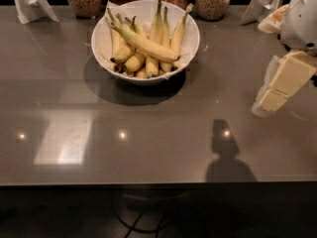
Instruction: Pick banana from white bowl
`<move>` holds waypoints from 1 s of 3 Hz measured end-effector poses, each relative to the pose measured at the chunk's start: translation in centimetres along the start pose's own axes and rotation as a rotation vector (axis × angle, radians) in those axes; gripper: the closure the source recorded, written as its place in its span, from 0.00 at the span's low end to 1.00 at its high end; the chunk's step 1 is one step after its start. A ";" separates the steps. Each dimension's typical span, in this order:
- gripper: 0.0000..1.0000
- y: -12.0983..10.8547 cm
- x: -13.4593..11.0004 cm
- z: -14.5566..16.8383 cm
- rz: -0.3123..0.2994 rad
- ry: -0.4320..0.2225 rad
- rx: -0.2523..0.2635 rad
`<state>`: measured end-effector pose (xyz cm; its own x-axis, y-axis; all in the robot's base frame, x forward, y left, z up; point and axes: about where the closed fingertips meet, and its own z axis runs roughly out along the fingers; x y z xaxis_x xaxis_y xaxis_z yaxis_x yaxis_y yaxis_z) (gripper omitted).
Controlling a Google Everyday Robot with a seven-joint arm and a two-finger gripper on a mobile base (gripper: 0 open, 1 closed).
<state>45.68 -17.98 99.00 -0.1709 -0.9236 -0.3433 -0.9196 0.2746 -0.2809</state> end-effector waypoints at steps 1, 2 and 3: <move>0.00 -1.2 -3.5 0.8 0.005 -0.085 0.030; 0.00 -3.1 -7.3 2.5 0.011 -0.141 0.067; 0.00 -7.6 -14.6 7.7 0.032 -0.162 0.145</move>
Offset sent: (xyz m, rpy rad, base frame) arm 0.0879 0.1037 0.0139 0.1802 -0.1546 -0.0068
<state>57.86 -4.52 99.20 -0.1294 -0.8616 -0.4909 -0.8520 0.3499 -0.3894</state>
